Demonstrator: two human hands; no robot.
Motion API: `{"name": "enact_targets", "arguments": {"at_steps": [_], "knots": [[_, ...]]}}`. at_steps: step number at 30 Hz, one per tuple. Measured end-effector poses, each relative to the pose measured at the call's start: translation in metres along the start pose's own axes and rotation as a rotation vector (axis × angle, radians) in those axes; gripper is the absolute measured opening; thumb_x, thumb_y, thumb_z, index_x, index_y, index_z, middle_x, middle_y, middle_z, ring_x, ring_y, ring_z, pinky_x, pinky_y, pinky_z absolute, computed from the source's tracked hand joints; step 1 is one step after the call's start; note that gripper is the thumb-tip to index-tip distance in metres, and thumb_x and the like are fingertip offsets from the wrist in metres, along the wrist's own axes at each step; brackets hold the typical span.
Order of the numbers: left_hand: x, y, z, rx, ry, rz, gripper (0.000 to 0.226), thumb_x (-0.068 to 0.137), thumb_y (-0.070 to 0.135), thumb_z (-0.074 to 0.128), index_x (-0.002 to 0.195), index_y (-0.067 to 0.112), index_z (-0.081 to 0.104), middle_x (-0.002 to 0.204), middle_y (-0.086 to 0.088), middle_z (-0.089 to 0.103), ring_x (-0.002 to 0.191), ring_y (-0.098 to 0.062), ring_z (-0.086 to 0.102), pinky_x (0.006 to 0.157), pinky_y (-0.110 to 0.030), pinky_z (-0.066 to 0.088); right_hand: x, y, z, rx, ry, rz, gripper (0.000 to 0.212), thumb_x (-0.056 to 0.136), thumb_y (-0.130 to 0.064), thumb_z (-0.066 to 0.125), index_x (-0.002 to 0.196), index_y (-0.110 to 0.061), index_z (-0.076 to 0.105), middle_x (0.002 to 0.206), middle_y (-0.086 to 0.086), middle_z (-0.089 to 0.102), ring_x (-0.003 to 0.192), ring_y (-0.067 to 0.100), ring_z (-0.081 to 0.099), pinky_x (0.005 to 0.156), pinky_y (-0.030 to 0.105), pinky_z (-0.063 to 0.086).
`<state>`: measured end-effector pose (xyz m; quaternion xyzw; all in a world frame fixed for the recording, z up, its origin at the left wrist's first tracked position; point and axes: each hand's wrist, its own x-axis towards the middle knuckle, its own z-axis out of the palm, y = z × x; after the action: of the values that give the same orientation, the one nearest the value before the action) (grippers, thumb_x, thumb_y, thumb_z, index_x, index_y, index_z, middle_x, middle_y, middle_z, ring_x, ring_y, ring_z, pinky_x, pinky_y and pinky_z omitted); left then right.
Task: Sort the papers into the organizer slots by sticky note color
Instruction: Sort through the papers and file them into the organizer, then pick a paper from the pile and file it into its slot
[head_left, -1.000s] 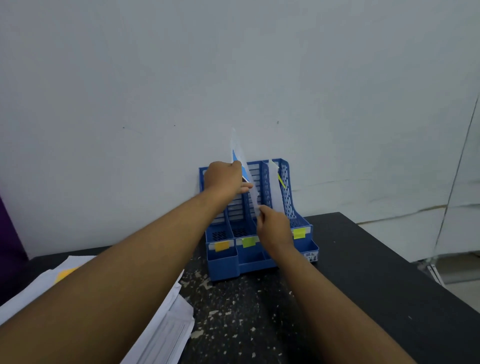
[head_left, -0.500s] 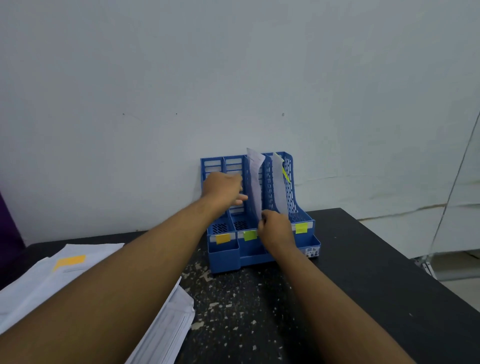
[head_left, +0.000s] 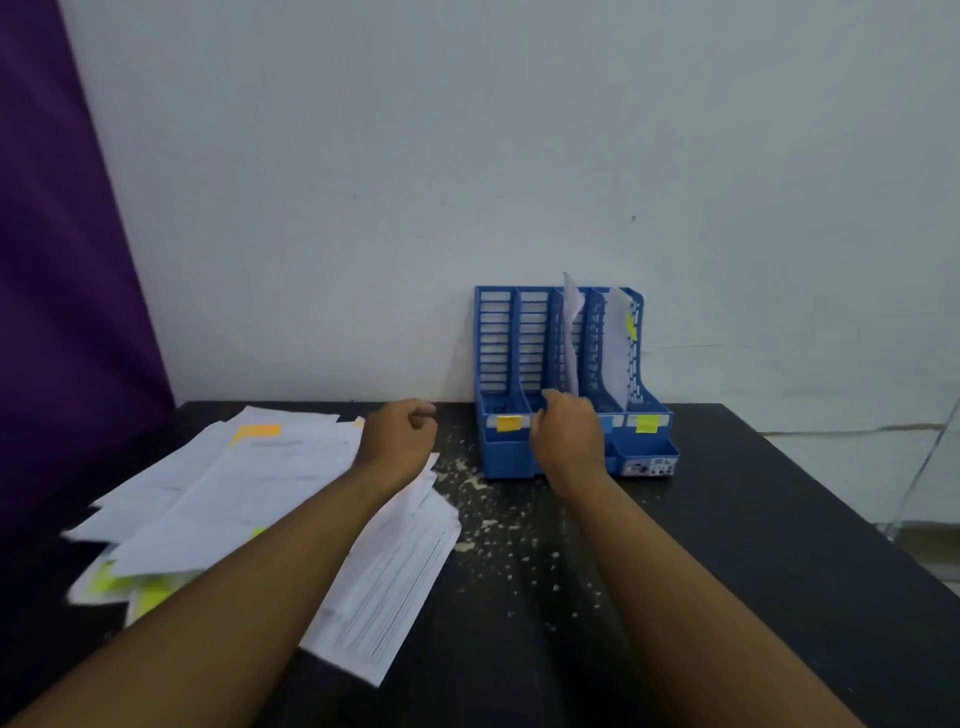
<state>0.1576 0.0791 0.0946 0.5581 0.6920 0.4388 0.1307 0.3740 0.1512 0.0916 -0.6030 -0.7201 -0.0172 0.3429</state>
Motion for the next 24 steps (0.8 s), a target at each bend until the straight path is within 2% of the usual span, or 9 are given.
{"name": "enact_targets", "arguments": {"at_steps": [3,6,9,11,14,16,20,22,24], "knots": [[-0.023,-0.037,-0.019,0.037,0.051,-0.025,0.026,0.103,0.017,0.063,0.126,0.019,0.075,0.127,-0.001,0.075,0.115,-0.02,0.068,0.093,-0.023,0.047,-0.018,-0.027,0.006,0.009,-0.052,-0.062,0.026,0.102,-0.013,0.055,0.122,-0.006,0.069,0.109,0.014,0.073,0.11,0.036,0.062,0.082,0.044,0.055],[-0.047,-0.079,-0.047,0.057,0.097,-0.044,0.023,0.1,0.017,0.066,0.12,0.022,0.076,0.122,0.002,0.075,0.106,-0.015,0.065,0.094,-0.025,0.049,-0.044,-0.063,0.021,0.064,-0.083,-0.122,0.018,0.098,-0.011,0.057,0.106,-0.006,0.072,0.1,0.014,0.073,0.1,0.035,0.067,0.073,0.039,0.053],[-0.067,-0.117,-0.075,0.125,0.132,-0.07,0.023,0.097,0.022,0.069,0.117,0.03,0.075,0.119,0.006,0.073,0.112,-0.022,0.064,0.1,-0.041,0.054,-0.074,-0.098,0.037,0.132,-0.158,-0.2,0.026,0.1,-0.015,0.059,0.121,-0.009,0.074,0.11,0.013,0.075,0.106,0.031,0.067,0.084,0.038,0.056],[-0.078,-0.136,-0.094,0.209,0.12,-0.072,0.022,0.096,0.031,0.07,0.118,0.032,0.074,0.12,0.006,0.071,0.118,-0.027,0.06,0.102,-0.047,0.051,-0.092,-0.116,0.048,0.163,-0.227,-0.275,0.038,0.102,-0.028,0.061,0.137,-0.015,0.068,0.126,0.008,0.072,0.117,0.026,0.064,0.097,0.038,0.053],[-0.095,-0.158,-0.126,0.288,0.004,-0.045,0.042,0.091,0.06,0.073,0.126,0.036,0.071,0.133,0.011,0.066,0.131,-0.019,0.053,0.111,-0.047,0.044,-0.12,-0.143,0.067,0.159,-0.326,-0.408,0.047,0.102,-0.041,0.062,0.143,-0.019,0.063,0.137,0.003,0.068,0.129,0.024,0.057,0.105,0.037,0.045],[-0.106,-0.166,-0.144,0.349,-0.109,-0.003,0.057,0.084,0.068,0.075,0.132,0.04,0.067,0.14,0.017,0.06,0.136,-0.011,0.047,0.117,-0.04,0.036,-0.134,-0.157,0.077,0.181,-0.375,-0.464,0.049,0.1,-0.045,0.065,0.142,-0.02,0.064,0.138,0.002,0.067,0.131,0.023,0.054,0.106,0.036,0.045],[-0.115,-0.179,-0.156,0.44,-0.157,0.066,0.058,0.085,0.05,0.084,0.138,0.035,0.064,0.145,0.014,0.058,0.142,-0.011,0.044,0.115,-0.027,0.025,-0.15,-0.177,0.085,0.164,-0.471,-0.553,0.059,0.09,-0.057,0.074,0.14,-0.027,0.065,0.138,-0.004,0.067,0.13,0.019,0.053,0.103,0.037,0.046],[-0.114,-0.18,-0.156,0.494,-0.111,0.076,0.043,0.09,0.038,0.081,0.131,0.032,0.07,0.138,0.009,0.065,0.136,-0.016,0.051,0.113,-0.029,0.03,-0.154,-0.185,0.088,0.131,-0.509,-0.578,0.062,0.086,-0.058,0.077,0.14,-0.029,0.065,0.138,-0.005,0.066,0.129,0.02,0.052,0.103,0.038,0.046],[-0.112,-0.176,-0.158,0.573,-0.064,0.105,0.026,0.096,0.029,0.072,0.121,0.03,0.078,0.128,0.007,0.072,0.128,-0.019,0.059,0.109,-0.033,0.038,-0.159,-0.192,0.092,0.079,-0.501,-0.61,0.051,0.091,-0.052,0.074,0.135,-0.029,0.069,0.135,-0.004,0.068,0.127,0.021,0.054,0.102,0.04,0.047]]}}
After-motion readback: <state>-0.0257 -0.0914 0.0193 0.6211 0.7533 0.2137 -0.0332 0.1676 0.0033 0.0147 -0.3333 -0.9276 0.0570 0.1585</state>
